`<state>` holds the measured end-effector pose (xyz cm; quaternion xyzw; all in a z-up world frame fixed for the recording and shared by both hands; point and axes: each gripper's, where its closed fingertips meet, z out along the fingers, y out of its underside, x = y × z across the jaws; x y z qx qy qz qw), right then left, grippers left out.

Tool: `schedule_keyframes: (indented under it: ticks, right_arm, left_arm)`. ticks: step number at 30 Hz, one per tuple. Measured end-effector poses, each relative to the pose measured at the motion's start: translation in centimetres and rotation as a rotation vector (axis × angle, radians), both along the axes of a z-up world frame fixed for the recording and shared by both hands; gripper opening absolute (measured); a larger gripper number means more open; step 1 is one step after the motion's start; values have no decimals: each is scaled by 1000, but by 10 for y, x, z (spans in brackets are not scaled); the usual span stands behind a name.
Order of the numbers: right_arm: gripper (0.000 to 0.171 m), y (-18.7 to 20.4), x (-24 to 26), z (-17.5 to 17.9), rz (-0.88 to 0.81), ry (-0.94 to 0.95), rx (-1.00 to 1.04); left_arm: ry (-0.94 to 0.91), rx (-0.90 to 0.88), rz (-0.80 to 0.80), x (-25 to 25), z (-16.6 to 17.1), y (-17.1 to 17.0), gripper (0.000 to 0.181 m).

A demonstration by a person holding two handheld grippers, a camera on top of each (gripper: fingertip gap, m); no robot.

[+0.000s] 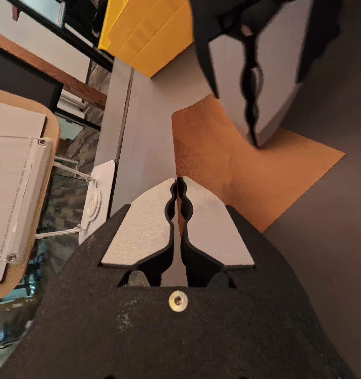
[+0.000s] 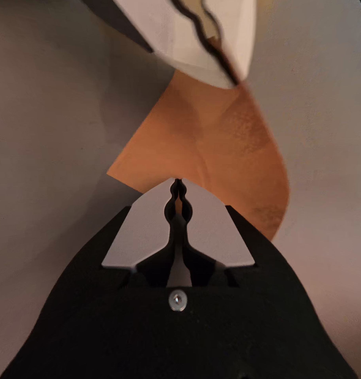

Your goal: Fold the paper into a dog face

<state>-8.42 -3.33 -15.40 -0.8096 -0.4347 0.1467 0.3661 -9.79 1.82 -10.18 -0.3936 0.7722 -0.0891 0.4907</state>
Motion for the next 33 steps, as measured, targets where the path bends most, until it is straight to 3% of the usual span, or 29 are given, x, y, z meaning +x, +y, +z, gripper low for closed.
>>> schedule_keyframes:
  ticks: [5,12,16,23,33]
  right_arm:
    - [2,1,1,-1,-15,10,-28]
    - [1,-23,-30,19,41,90,-27]
    - [1,-7,-21,16,-37,-49,81]
    - [2,-5,-17,2,-30,-82,31]
    - [2,-3,-14,-2,-41,-103,15]
  left_arm:
    - [51,136,-36,-11,-15,-20,0]
    - [-8,131,84,-7,-13,8,0]
    - [-45,118,106,-11,-7,15,0]
    - [-28,160,119,-13,-13,20,0]
    - [-82,163,74,-17,5,10,0]
